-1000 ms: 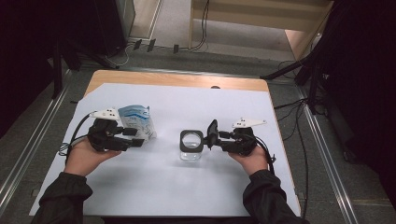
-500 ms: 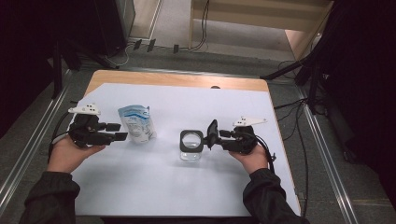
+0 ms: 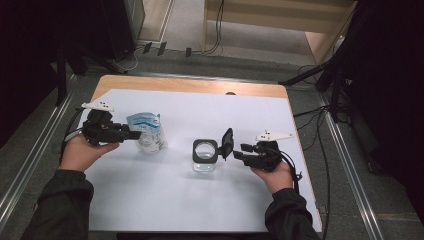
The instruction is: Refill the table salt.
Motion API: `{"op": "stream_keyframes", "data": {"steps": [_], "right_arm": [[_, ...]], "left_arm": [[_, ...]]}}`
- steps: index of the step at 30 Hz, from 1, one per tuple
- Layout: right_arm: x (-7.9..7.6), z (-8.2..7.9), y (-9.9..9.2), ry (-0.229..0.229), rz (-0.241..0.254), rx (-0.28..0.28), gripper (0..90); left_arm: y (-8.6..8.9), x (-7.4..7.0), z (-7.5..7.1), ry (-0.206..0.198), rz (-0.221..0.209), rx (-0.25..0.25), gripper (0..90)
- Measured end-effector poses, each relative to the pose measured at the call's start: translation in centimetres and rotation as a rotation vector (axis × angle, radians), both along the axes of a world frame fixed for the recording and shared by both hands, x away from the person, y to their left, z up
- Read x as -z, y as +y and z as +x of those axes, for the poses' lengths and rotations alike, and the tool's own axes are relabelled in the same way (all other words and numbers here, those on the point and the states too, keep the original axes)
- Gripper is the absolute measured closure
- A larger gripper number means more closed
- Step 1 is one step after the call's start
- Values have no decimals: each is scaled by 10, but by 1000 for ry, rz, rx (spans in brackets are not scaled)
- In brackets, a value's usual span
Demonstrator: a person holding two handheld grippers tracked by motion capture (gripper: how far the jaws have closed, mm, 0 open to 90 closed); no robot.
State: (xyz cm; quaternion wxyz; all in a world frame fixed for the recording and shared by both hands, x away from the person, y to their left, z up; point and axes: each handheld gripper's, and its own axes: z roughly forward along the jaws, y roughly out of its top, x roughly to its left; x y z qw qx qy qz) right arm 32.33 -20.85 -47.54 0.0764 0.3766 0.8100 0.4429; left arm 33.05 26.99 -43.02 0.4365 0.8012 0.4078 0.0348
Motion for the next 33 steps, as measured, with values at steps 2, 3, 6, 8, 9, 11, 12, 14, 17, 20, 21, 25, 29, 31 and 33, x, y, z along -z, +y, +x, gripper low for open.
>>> {"op": "stream_keyframes", "data": {"steps": [2, 3, 6, 8, 9, 11, 12, 14, 17, 20, 21, 25, 29, 31, 33], "right_arm": [[-1, -3, -1, -2, 4, 3, 544], [-1, -5, -2, -7, 5, 7, 544], [-2, -10, -4, -11, 10, 6, 544], [-1, -14, -5, -9, 20, 7, 544], [-1, -15, -5, -5, 19, 5, 545], [-1, -19, -3, -8, 19, -4, 545], [-2, -21, -2, -7, 14, -7, 545], [-2, -24, 0, -14, 13, -22, 545], [-3, -29, 4, -17, 9, -36, 544], [-1, -31, 4, -27, 6, -47, 544], [-1, -32, 4, -17, 3, -41, 544], [-1, -32, 1, -16, 8, -31, 545], [-1, -31, 1, -13, 5, -29, 546], [0, -31, 2, -15, 2, -36, 547], [0, -31, 3, -17, 3, -38, 546]], "left_arm": [[-1, -1, 2, -9, 7, 2, 624], [-1, -2, 3, -8, 0, 3, 639], [1, -3, 7, -4, -28, 9, 690], [3, -4, 9, 9, -44, 19, 724], [4, -5, 10, 9, -41, 34, 732], [4, -5, 11, -10, -23, 59, 736], [4, -5, 12, -11, -25, 64, 736], [5, -4, 14, -19, -34, 86, 735], [8, -1, 17, -37, -39, 116, 722], [10, 1, 18, -59, -35, 134, 647], [10, 2, 19, -64, -40, 142, 631], [8, 5, 20, -80, -41, 180, 624], [3, 8, 22, -65, -29, 197, 661], [1, 8, 21, -70, -20, 202, 700], [0, 8, 21, -67, -14, 209, 743]]}}
